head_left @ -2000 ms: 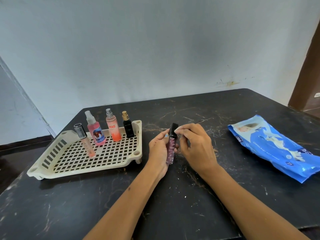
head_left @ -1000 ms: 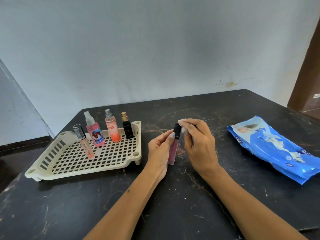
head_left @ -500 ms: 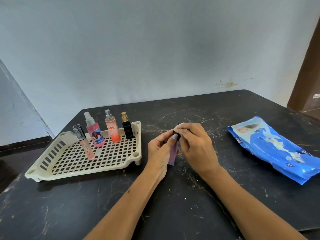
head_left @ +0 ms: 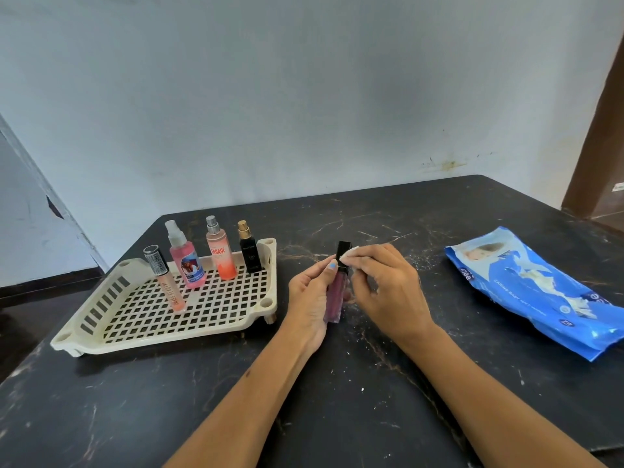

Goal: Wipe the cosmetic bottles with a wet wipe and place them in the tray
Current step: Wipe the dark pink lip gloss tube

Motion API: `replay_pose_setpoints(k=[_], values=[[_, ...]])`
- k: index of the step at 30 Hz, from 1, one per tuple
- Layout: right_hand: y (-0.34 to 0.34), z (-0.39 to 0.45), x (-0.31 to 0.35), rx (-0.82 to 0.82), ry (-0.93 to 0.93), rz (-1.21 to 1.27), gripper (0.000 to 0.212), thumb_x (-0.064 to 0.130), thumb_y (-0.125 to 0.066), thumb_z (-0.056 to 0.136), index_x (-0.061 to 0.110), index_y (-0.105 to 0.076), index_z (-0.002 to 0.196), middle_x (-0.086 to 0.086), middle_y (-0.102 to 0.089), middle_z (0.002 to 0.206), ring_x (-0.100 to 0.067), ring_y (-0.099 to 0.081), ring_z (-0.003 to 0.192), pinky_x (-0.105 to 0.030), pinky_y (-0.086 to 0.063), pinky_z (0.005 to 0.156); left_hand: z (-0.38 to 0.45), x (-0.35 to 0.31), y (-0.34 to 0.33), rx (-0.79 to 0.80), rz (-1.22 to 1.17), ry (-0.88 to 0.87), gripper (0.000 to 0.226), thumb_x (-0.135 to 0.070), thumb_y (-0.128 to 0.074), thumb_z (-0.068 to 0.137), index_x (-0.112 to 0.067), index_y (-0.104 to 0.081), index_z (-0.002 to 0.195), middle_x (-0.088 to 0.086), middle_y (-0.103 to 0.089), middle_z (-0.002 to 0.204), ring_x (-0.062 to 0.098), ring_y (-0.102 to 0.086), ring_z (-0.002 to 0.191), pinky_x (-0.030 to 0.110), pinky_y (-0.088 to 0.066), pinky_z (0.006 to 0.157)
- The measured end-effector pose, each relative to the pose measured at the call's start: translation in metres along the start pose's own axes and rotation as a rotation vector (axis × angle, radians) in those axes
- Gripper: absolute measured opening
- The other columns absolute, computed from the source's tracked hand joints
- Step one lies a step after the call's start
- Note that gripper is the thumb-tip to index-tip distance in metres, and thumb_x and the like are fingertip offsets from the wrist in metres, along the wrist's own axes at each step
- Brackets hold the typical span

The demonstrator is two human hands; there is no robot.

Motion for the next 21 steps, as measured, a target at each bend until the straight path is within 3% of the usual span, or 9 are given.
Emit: replay_pose_setpoints(k=[3,6,7,10,14,21], values=[[-0.0004,-0.0007,-0.002,-0.012,-0.041,0.024,0.019,-0.003,-0.061,0.08,0.0,-0.073,0.094,-0.007,-0.069,0.096,-0.02,-0.064,0.087,-0.022,-0.051,0.081,0.0004,0.0015,-0.0022,0.022,0.018,0.016,0.021,-0.01,-0.049,0.095,-0.004,-0.066,0.105,0.012,-0.067,0.085,0.016,-0.065,0.071,0.026,-0.054,0.058],[0.0006,-0.0007,-0.005,-0.021,-0.082,0.03,0.02,-0.002,-0.061,0.083,0.0,-0.072,0.099,-0.008,-0.069,0.1,-0.021,-0.064,0.092,-0.026,-0.051,0.083,-0.0009,0.0003,-0.0033,0.018,-0.014,0.036,0.024,-0.009,-0.047,0.095,-0.008,-0.066,0.11,0.016,-0.068,0.105,0.022,-0.064,0.091,0.036,-0.054,0.083],[0.0006,-0.0008,-0.0045,-0.013,-0.072,0.032,0.02,-0.002,-0.062,0.081,0.0,-0.073,0.098,-0.008,-0.069,0.099,-0.021,-0.065,0.091,-0.025,-0.051,0.083,-0.0015,-0.0006,-0.0032,0.018,-0.033,0.043,0.025,-0.007,-0.046,0.096,-0.01,-0.067,0.109,0.014,-0.068,0.108,0.022,-0.065,0.093,0.036,-0.053,0.085],[0.0008,-0.0016,-0.0022,0.01,-0.051,0.024,0.018,-0.007,-0.067,0.077,0.001,-0.074,0.091,-0.007,-0.07,0.093,-0.019,-0.065,0.085,-0.021,-0.05,0.082,-0.0017,-0.0022,-0.0023,0.016,-0.074,0.068,0.027,-0.006,-0.044,0.096,-0.014,-0.068,0.106,0.013,-0.069,0.105,0.019,-0.067,0.086,0.031,-0.054,0.074],[0.0011,-0.0011,-0.0033,-0.003,-0.081,0.008,0.019,-0.01,-0.067,0.077,-0.001,-0.073,0.093,-0.008,-0.07,0.094,-0.022,-0.065,0.086,-0.026,-0.051,0.08,-0.0032,-0.0028,-0.0041,0.024,-0.064,0.09,0.028,-0.006,-0.042,0.097,-0.012,-0.067,0.105,0.009,-0.068,0.087,0.014,-0.061,0.068,0.026,-0.05,0.064],[0.0011,-0.0021,-0.0036,-0.014,-0.086,-0.015,0.019,-0.009,-0.066,0.077,-0.001,-0.073,0.092,-0.009,-0.069,0.093,-0.022,-0.064,0.086,-0.026,-0.051,0.078,-0.0041,-0.0032,-0.0046,0.039,-0.035,0.094,0.029,-0.007,-0.04,0.097,-0.015,-0.068,0.1,0.011,-0.068,0.09,0.018,-0.058,0.072,0.03,-0.047,0.068]])
Point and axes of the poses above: each hand's wrist, its own z-axis towards the middle knuckle, its own y-axis out of the back of the hand, x = y × z, the point moved 4 cm from there along z, towards the middle knuckle
